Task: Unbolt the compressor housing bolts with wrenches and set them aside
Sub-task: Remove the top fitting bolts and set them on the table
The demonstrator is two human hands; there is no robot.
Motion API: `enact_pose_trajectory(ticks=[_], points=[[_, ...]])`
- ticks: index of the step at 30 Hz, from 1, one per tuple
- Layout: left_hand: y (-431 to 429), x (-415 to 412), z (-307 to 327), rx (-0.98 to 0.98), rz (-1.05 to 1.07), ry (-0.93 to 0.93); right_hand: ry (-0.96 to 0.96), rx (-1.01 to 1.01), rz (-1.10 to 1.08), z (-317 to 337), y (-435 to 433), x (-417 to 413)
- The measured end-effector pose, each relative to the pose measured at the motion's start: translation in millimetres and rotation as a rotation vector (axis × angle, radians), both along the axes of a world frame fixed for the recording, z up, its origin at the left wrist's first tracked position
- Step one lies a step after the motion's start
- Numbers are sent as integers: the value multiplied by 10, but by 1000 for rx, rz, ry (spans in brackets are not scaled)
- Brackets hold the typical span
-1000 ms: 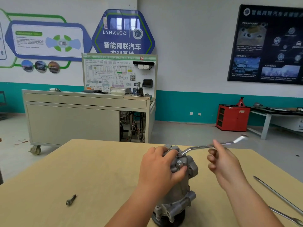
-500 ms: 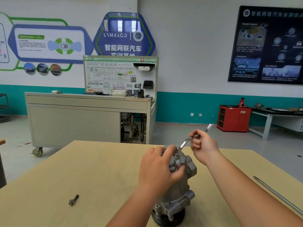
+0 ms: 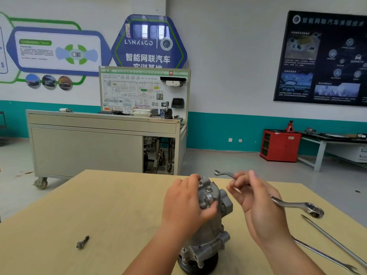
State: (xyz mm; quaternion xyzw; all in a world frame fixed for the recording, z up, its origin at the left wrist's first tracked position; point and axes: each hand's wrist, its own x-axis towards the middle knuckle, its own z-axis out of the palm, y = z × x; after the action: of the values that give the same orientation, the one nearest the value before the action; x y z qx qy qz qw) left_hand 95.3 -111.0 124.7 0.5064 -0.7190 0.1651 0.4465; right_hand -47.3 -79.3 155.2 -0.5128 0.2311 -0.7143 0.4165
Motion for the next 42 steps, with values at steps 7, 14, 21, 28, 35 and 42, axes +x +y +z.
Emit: enact_pose_trajectory(ticks=[7, 14, 21, 28, 35, 42], points=[[-6, 1, 0, -61, 2, -12, 140, 72, 19, -115, 27, 151], [-11, 25, -6, -7, -24, -59, 266, 177, -89, -21, 63, 109], [-21, 33, -16, 24, -50, -71, 497, 128, -128, 28, 150, 112], [3, 36, 28, 78, -41, -57, 66, 327, -101, -143, -196, -137], [11, 51, 28, 68, -55, -83, 314, 554, -203, 28, -1142, -13], [-15, 52, 1, 28, -55, -105, 263, 617, -35, 169, -1339, -60]])
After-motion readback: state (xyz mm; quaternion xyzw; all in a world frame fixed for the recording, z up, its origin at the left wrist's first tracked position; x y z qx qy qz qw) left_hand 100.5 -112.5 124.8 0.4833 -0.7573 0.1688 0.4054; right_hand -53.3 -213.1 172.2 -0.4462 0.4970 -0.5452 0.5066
